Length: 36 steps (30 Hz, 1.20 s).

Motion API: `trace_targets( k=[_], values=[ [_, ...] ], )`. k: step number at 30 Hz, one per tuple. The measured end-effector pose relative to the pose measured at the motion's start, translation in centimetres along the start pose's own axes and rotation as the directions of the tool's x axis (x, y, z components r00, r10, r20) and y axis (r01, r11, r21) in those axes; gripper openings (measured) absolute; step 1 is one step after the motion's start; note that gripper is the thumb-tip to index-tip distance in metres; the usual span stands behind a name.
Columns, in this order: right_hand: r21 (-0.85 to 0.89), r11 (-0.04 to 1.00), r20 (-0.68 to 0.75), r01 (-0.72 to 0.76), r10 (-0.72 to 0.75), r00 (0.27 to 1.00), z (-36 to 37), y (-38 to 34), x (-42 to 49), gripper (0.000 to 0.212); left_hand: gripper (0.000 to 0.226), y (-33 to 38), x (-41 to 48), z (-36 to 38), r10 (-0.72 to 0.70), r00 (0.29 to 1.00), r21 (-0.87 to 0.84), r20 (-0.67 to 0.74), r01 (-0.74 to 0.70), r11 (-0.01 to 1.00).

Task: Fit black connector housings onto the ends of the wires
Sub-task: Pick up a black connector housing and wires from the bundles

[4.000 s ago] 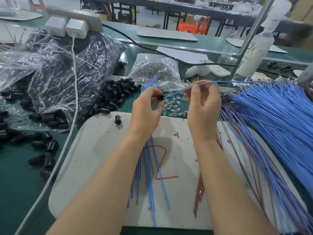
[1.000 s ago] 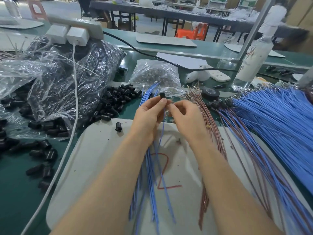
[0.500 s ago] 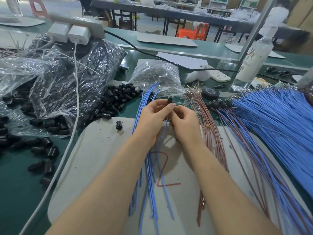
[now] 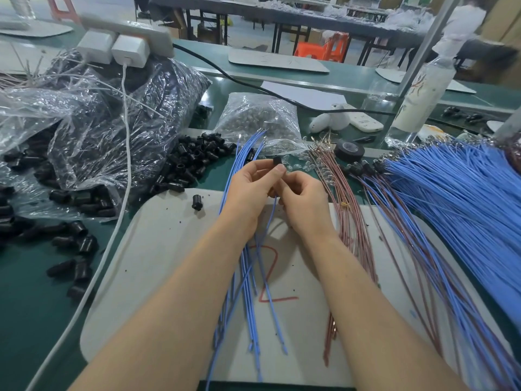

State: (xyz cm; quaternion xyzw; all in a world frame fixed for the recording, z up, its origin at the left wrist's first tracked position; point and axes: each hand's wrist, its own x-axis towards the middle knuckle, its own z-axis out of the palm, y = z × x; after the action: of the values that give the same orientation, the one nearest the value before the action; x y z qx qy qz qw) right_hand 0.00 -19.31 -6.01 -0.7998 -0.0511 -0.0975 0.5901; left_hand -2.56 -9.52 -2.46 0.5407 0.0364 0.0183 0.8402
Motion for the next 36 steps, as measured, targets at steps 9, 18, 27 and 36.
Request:
trace_targets(
  k=[9,18,27,36],
  values=[
    [-0.122,0.992,0.104,-0.006,0.019,0.994,-0.6,-0.7,-0.2,0.008,0.022,0.0,0.2,-0.1,-0.013,0.997,0.026,-0.074,0.015,1.0],
    [-0.271,0.962,0.131,0.045,-0.009,0.991,-0.7,-1.4,-0.7,0.016,0.019,-0.4,0.8,-0.2,-0.011,0.995,-0.014,-0.094,0.01,1.0],
    [-0.721,0.657,-0.214,-0.221,0.093,0.972,-5.5,-0.3,1.1,0.024,0.006,-1.2,2.1,-0.5,-0.087,0.987,-0.151,-0.137,0.066,0.986],
    [-0.713,0.606,-0.26,-0.352,0.238,0.936,-5.6,0.3,1.7,0.027,0.013,-1.5,1.7,-0.8,0.22,0.972,0.276,-0.084,-0.189,0.942]
  ],
)
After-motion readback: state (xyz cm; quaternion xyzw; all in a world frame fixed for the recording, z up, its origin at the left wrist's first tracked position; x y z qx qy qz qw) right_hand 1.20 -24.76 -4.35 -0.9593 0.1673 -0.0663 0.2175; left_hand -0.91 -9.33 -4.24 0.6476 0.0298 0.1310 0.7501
